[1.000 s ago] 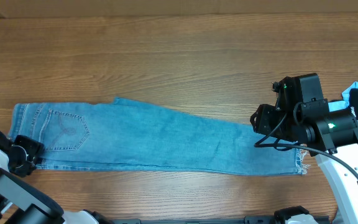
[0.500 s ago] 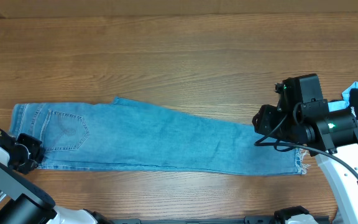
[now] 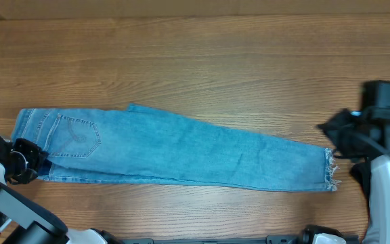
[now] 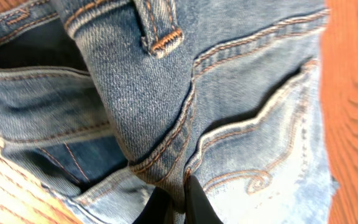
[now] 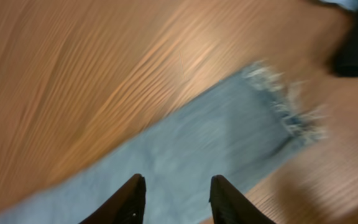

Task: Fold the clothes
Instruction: 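Grasp the frayed leg hem with the right gripper, waistband with left, then lift the top leg and waist edge, pulling it upward to unfold, then release the jeans and move both grippers to the lower leg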

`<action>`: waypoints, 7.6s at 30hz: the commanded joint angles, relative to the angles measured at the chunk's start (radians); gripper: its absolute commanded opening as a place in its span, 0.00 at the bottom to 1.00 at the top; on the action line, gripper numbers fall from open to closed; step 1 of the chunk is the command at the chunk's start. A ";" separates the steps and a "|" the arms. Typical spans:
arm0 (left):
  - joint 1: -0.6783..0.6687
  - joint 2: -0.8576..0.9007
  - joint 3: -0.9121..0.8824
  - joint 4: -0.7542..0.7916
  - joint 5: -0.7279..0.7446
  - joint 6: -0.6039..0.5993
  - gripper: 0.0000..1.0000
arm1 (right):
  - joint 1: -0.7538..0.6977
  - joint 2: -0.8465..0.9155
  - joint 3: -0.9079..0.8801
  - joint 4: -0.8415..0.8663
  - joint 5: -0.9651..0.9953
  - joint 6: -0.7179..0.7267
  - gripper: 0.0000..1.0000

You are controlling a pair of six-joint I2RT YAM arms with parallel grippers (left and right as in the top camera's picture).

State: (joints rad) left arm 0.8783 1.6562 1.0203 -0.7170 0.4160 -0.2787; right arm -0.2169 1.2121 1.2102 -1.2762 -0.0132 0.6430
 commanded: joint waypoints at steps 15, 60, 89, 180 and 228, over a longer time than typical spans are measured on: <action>-0.002 -0.050 0.029 -0.043 0.075 0.078 0.06 | -0.588 0.276 -0.290 0.124 -0.330 -0.325 0.42; -0.002 -0.050 0.029 -0.078 0.076 0.039 0.09 | -0.557 0.277 -0.519 0.296 -0.581 -0.489 0.48; -0.002 -0.050 0.029 -0.082 0.075 0.039 0.10 | -0.557 0.277 -0.542 0.334 -0.354 -0.301 0.43; -0.435 0.115 0.389 0.446 -0.203 0.033 0.20 | -0.192 0.438 -0.115 1.199 -0.536 0.690 0.24; -0.257 -0.042 0.703 -0.660 -0.332 0.049 1.00 | -0.256 0.023 -0.155 0.074 -0.282 -0.185 0.91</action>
State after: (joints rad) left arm 0.5682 1.5719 1.7702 -1.3697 0.0704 -0.1894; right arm -0.4706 1.1732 1.0847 -1.1645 -0.3954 0.5144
